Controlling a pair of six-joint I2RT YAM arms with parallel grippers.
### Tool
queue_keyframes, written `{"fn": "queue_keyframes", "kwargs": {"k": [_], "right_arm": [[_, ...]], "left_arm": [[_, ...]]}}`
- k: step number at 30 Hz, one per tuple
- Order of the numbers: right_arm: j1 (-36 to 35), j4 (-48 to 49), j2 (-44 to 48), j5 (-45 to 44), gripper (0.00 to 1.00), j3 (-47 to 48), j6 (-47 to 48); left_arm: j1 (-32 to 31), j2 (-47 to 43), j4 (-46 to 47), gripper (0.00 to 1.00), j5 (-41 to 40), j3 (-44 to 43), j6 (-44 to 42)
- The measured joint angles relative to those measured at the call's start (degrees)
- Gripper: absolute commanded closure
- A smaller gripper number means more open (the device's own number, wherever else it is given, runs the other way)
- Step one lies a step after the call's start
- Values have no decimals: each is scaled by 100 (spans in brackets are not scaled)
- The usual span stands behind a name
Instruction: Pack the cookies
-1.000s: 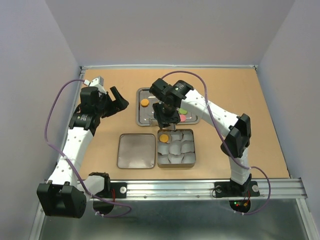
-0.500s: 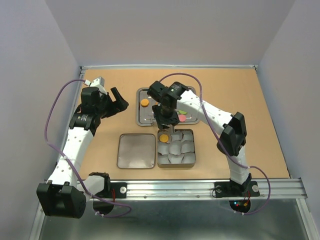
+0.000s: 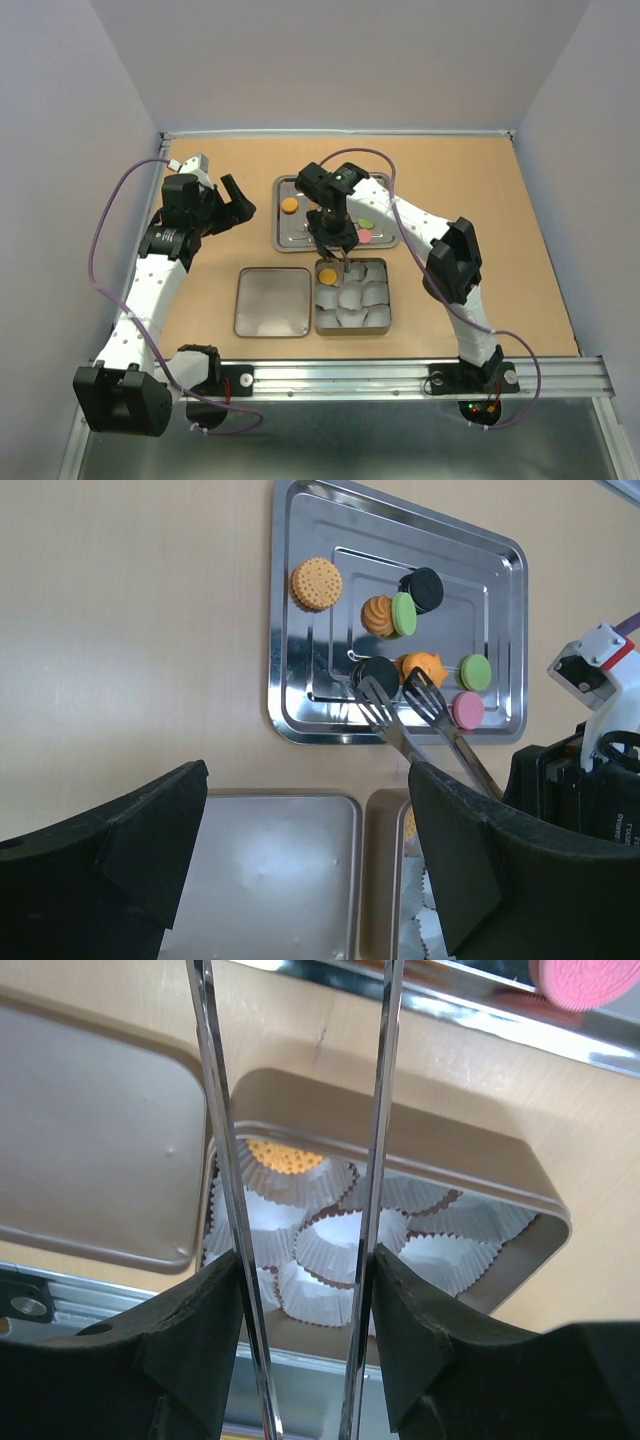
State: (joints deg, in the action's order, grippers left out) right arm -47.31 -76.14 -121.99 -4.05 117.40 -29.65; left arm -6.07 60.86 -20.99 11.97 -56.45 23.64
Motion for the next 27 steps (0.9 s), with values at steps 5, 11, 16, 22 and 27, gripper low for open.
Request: {"fn": "queue_keyframes", "kwargs": {"k": [5, 11, 16, 22, 27], "right_arm": [[133, 20, -168, 70, 44, 249, 79], [208, 31, -190, 258, 44, 313, 144], [208, 63, -181, 457, 47, 258, 205], [208, 109, -170, 603, 50, -22, 289], [208, 116, -164, 605, 53, -26, 293]], "left_arm": [[0, 0, -2, 7, -31, 0, -7], [0, 9, -11, 7, -52, -15, -20], [0, 22, -4, 7, -68, -70, -20], [0, 83, -2, 7, -66, -70, -20], [0, 122, -4, 7, -66, -70, -17]]}}
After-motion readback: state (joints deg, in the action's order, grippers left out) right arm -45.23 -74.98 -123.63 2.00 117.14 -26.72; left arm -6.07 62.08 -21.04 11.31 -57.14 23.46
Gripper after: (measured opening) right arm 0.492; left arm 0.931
